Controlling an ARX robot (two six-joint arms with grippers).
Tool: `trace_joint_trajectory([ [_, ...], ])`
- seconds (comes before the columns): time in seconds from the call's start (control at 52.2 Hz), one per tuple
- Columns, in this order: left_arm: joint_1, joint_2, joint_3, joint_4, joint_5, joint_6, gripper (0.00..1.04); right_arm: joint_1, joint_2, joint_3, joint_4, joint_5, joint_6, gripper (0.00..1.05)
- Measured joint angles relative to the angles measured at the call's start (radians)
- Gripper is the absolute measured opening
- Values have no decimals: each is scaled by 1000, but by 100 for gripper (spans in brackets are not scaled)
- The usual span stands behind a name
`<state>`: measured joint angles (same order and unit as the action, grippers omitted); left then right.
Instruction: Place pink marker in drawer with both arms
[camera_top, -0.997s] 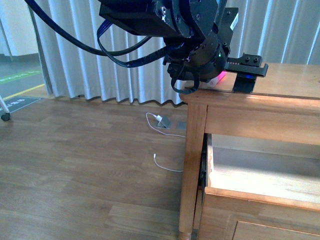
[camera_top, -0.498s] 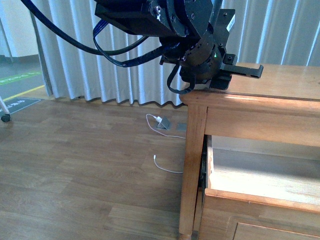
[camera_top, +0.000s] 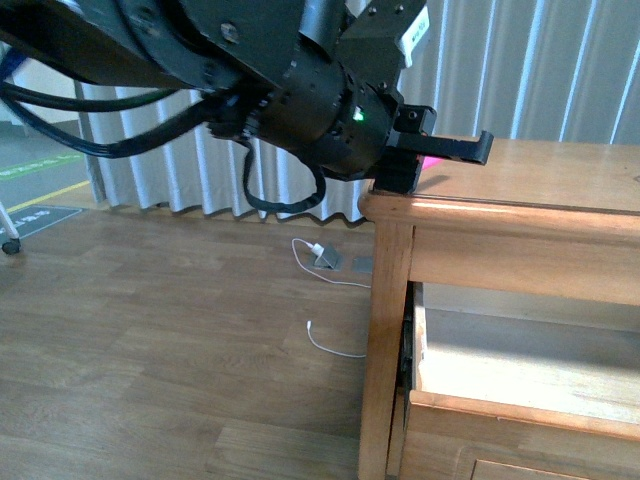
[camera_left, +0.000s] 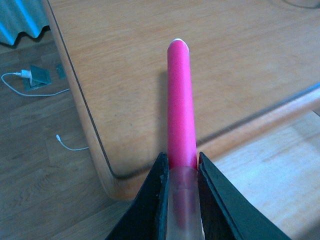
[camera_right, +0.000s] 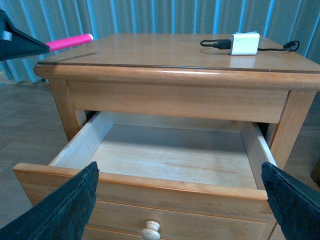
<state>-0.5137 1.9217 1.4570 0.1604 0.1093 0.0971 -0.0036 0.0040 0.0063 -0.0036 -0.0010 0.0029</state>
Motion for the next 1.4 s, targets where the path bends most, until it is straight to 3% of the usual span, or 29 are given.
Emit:
trace_joint_trajectory([
  [0.307, 7, -163, -243, 2, 164, 87, 14, 0, 0, 0, 0, 0, 0, 96],
  [1.111, -118, 169, -10, -57, 57, 107, 14, 0, 0, 0, 0, 0, 0, 96],
  [1.399, -116, 134, -51, 4, 23, 84, 57, 0, 0, 0, 0, 0, 0, 96],
])
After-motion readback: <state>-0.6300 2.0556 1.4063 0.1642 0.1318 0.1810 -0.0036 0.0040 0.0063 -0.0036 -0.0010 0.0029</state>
